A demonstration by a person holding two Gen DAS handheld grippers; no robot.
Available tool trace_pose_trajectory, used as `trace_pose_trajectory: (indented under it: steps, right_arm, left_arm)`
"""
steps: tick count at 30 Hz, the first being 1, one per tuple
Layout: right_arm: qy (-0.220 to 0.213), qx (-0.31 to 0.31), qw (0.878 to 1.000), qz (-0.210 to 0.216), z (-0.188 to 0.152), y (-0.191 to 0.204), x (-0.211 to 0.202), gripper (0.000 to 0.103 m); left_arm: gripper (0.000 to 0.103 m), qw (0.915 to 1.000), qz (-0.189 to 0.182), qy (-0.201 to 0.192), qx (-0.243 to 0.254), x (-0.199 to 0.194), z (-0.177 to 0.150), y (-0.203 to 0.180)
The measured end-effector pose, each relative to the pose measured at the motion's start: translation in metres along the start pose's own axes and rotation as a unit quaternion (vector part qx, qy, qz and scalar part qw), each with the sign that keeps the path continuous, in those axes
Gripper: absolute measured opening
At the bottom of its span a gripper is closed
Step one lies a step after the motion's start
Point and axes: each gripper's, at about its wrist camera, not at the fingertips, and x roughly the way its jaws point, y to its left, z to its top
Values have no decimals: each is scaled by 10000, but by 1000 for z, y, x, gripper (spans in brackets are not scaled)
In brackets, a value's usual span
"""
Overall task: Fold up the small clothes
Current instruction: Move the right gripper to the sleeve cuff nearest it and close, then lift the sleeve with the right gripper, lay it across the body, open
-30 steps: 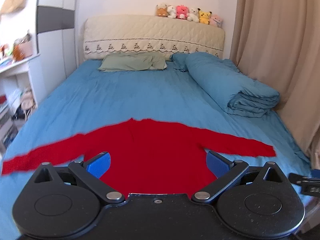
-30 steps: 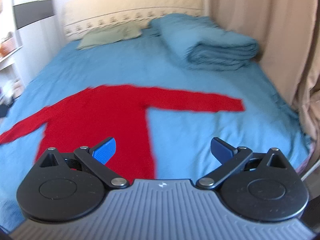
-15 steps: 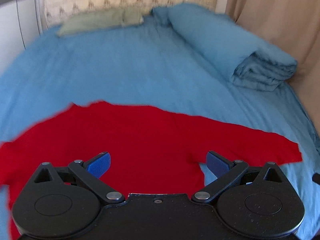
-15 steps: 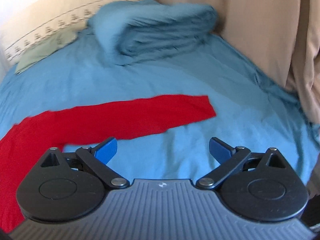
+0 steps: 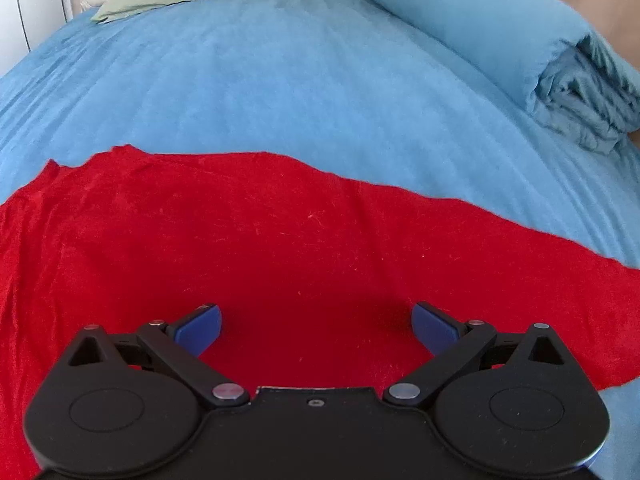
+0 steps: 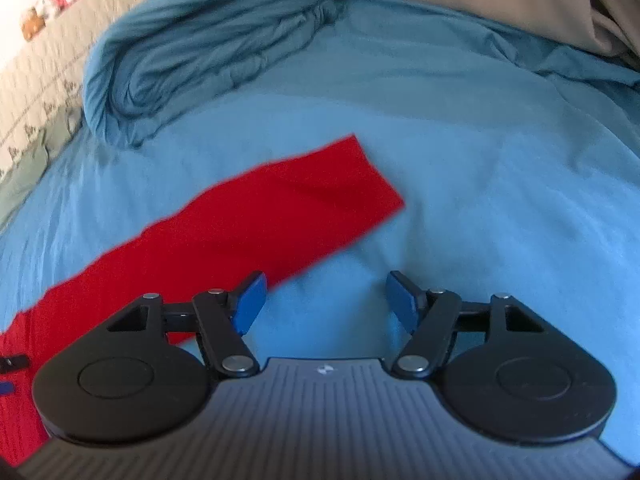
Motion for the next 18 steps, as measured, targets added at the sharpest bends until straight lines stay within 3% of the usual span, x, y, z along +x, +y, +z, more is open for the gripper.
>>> trace_pose_trajectory:
  steps: [4, 7, 9, 11, 15, 18]
  right_arm:
    - [-210, 126, 9997, -20, 7, 3, 14, 75]
    - [-345, 232, 9991, -123, 12, 5, 20, 54]
    - [-369, 258, 9987, -246, 15, 5, 22, 32]
    - [-403, 294, 9984, -269, 18, 6, 20, 21]
    - [-522, 270, 9982, -80, 23, 18, 4, 20]
    - [-588, 221, 9975, 330, 33, 42, -13, 20]
  left_arm:
    - [103, 9992, 195, -136, 309, 8, -1, -9]
    - [103, 9990, 234, -176, 341, 15, 0, -7]
    - [103, 9988, 251, -195, 377, 17, -1, -7]
    - [103, 9984, 298, -171, 445, 20, -1, -10]
    - [103, 9984, 344, 66, 446, 22, 5, -15]
    - [103, 9995, 120, 166, 246, 15, 14, -3]
